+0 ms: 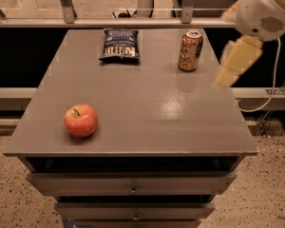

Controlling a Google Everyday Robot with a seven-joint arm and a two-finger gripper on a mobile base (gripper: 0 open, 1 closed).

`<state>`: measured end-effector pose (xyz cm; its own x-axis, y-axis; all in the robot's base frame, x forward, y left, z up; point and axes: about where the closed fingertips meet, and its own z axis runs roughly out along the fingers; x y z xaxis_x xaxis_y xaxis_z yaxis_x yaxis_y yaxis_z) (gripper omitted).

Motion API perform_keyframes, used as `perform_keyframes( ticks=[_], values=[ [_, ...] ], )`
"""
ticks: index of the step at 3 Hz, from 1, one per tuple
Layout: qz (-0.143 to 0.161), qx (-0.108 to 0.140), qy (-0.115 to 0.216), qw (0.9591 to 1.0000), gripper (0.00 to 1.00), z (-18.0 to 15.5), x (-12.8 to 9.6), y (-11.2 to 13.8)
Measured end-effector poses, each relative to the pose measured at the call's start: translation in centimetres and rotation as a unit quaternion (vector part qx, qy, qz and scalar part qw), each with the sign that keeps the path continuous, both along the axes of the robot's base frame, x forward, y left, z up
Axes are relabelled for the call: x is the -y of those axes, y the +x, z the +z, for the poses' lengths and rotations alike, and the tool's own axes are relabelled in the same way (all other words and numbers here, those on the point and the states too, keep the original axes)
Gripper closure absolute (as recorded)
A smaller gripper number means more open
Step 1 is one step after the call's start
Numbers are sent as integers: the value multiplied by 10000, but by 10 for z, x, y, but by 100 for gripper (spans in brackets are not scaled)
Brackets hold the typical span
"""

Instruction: Pick blue chip bag

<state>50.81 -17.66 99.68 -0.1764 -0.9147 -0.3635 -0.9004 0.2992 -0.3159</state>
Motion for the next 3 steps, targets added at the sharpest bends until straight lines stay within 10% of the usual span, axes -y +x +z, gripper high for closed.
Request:
perform_keyframes(
  ticks=[2, 3],
  values=[
    [11, 700, 1190, 9904, 0, 8, -89, 127],
    [15, 691, 1184, 9906, 0, 7, -89, 126]
  ],
)
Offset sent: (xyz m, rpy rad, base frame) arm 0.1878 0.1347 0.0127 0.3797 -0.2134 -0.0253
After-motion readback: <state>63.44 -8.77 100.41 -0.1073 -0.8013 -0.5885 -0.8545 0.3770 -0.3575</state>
